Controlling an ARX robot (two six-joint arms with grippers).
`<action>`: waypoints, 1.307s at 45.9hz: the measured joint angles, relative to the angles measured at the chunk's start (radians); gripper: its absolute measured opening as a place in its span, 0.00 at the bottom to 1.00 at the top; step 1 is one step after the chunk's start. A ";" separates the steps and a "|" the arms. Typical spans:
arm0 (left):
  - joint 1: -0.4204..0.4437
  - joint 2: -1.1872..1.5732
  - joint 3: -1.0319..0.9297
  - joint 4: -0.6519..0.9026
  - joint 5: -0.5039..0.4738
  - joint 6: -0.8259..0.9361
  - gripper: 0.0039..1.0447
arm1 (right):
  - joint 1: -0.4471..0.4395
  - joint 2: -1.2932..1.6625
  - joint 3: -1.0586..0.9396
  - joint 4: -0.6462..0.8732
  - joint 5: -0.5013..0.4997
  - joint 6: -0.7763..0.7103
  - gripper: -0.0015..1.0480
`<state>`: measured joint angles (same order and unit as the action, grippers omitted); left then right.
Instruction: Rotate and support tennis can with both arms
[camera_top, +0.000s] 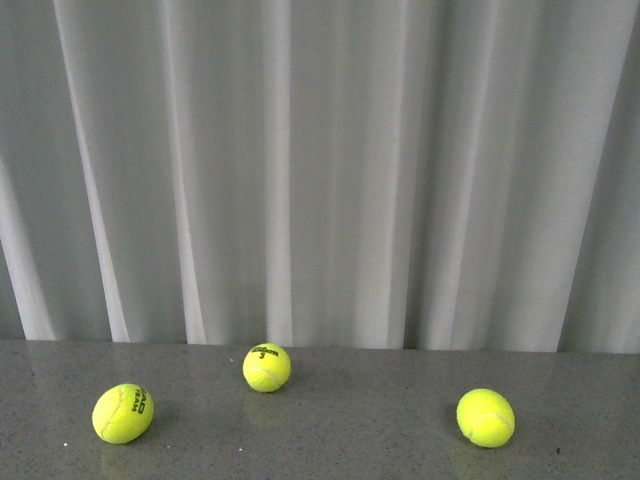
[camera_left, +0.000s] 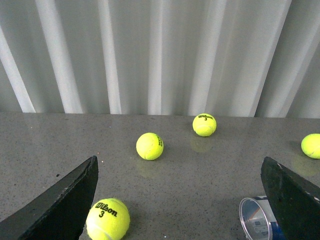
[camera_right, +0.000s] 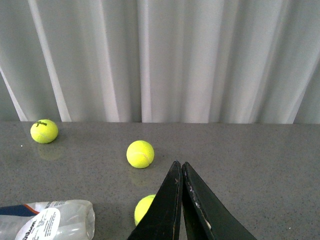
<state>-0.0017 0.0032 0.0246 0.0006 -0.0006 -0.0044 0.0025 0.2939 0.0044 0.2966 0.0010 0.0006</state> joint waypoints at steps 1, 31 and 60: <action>0.000 0.000 0.000 0.000 0.000 0.000 0.94 | 0.000 -0.011 0.000 -0.011 0.000 0.000 0.03; 0.000 -0.001 0.000 0.000 0.000 0.000 0.94 | 0.000 -0.289 0.000 -0.295 -0.003 0.000 0.03; 0.000 -0.001 0.000 0.000 0.000 0.000 0.94 | 0.000 -0.290 0.000 -0.296 -0.003 0.000 0.93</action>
<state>-0.0017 0.0021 0.0246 0.0002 -0.0006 -0.0044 0.0025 0.0044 0.0048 0.0006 -0.0017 0.0002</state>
